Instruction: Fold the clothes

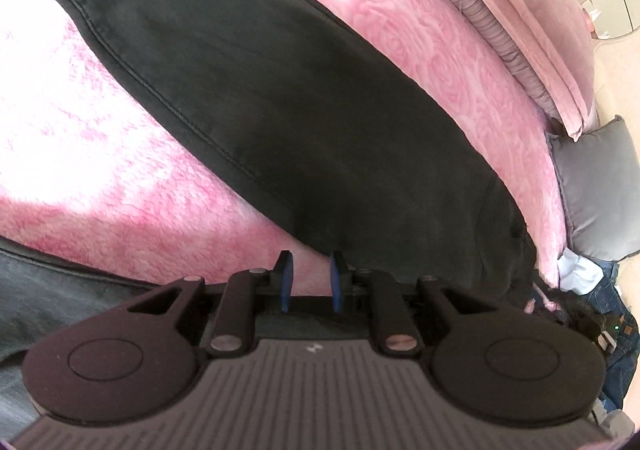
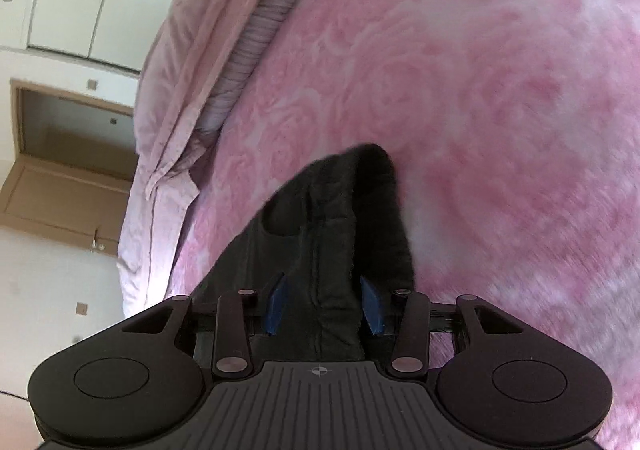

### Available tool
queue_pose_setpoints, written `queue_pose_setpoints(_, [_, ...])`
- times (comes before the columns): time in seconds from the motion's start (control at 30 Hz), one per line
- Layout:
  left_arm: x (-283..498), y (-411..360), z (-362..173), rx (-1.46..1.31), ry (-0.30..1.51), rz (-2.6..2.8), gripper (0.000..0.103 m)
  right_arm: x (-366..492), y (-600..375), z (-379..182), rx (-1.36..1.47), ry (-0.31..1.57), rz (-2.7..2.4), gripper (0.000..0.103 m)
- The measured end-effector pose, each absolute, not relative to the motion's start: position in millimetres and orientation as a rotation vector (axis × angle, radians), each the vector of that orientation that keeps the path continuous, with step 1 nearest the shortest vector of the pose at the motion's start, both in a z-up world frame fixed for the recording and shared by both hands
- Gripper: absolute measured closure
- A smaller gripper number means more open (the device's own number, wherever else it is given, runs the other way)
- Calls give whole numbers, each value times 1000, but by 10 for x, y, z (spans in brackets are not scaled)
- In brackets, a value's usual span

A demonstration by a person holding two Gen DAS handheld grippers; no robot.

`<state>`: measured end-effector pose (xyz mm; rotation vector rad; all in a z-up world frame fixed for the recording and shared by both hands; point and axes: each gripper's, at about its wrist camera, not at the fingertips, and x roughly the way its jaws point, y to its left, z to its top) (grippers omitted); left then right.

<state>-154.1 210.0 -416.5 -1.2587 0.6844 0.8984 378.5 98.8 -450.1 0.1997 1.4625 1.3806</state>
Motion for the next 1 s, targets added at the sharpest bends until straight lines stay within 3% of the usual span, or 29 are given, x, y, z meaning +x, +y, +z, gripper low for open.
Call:
queue_pose_setpoints(0.03, [-1534,2099,-4166,-1256,683,901,89,3770,997,-4455,170,1426,1389,102])
queue_pose_setpoints(0.2, [-1554,2082,-4128,-1224,691,914,89,3746,924,-4312,104,1297,1358,103])
queue_pose_setpoints(0.33, [-1582,2059,-4098,-1200,708,931,89,3752,944,-4587,116,1383,1265,102])
queue_pose_setpoints(0.4, [-1603,2028,-4088,-1199,703,930,89,3827,903,-4542,173,1436,1244,90])
queue_pose_setpoints(0.47, [-1622,1988,-4082,-1205,701,933,89,3862,754,-4412,182,1440,1280,57])
queue_pose_setpoints(0.53, [-1632,1946,-4069,-1210,701,929,89,3860,579,-4298,172,1450,1335,52])
queue_pose_setpoints(0.9, [-1608,1836,-4028,-1221,708,922,89,3635,311,-4504,52,1552,1498,52])
queue_pose_setpoints(0.93, [-1622,1820,-4019,-1219,711,919,89,3607,351,-4488,13,1544,1516,57])
queue_pose_setpoints(0.97, [-1629,1802,-4015,-1220,714,914,89,3588,378,-4472,-19,1535,1524,86])
queue_pose_setpoints(1.0, [-1625,1789,-4012,-1223,717,908,89,3586,383,-4457,-34,1523,1512,99])
